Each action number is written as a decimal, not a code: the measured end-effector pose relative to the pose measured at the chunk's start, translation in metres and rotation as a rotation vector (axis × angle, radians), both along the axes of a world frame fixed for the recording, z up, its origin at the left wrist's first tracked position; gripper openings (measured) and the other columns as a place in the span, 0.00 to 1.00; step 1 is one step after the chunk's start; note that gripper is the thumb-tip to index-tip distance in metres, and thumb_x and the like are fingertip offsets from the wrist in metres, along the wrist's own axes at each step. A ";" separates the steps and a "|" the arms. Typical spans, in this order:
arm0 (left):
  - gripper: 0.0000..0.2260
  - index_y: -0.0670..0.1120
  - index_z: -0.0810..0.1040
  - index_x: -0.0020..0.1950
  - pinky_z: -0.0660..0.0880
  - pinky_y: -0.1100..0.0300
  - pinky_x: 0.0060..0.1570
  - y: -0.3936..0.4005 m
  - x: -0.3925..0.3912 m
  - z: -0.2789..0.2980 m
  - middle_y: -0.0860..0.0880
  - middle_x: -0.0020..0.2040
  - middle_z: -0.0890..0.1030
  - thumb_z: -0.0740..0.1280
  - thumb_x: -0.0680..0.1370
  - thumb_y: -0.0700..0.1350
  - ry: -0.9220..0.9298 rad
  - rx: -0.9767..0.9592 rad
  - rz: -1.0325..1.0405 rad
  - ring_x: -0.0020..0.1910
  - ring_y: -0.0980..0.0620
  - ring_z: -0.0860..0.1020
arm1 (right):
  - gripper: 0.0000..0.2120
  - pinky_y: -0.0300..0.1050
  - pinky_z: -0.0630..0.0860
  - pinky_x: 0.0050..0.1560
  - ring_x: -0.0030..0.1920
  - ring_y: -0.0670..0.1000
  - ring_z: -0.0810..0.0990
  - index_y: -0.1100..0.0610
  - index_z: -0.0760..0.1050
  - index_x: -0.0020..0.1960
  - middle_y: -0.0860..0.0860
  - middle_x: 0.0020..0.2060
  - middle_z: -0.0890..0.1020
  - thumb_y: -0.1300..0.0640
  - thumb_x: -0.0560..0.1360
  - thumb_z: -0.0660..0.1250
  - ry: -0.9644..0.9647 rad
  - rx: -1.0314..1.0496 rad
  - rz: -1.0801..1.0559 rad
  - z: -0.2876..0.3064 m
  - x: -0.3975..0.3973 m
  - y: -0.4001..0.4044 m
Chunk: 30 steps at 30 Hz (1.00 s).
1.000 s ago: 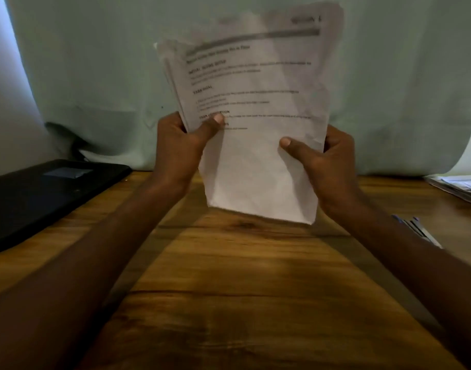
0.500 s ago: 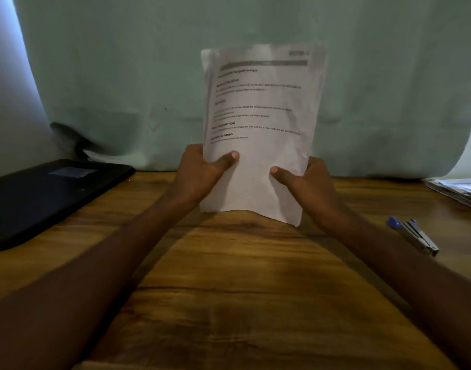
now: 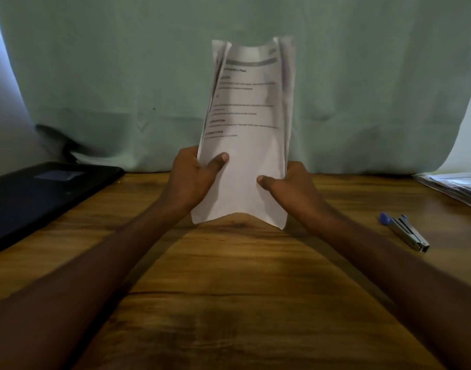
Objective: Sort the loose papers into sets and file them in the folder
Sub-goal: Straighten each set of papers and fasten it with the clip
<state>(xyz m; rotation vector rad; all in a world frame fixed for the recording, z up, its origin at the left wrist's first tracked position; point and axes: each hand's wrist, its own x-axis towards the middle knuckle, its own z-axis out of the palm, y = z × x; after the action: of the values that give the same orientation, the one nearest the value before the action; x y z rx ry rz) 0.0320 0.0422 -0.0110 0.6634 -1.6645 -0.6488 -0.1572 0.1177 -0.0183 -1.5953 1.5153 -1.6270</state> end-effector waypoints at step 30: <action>0.09 0.42 0.83 0.54 0.80 0.57 0.44 -0.041 0.024 -0.005 0.46 0.46 0.87 0.67 0.83 0.46 0.052 0.569 0.026 0.42 0.48 0.85 | 0.19 0.61 0.75 0.67 0.58 0.60 0.84 0.56 0.79 0.67 0.55 0.59 0.85 0.64 0.77 0.69 -0.227 0.412 0.303 -0.010 -0.041 -0.010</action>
<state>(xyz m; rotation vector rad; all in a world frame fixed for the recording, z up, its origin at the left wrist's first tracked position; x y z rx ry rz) 0.0560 0.0017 -0.0162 1.0576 -1.4200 -1.1274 -0.1984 0.1080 -0.0284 -1.2908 1.3111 -1.1915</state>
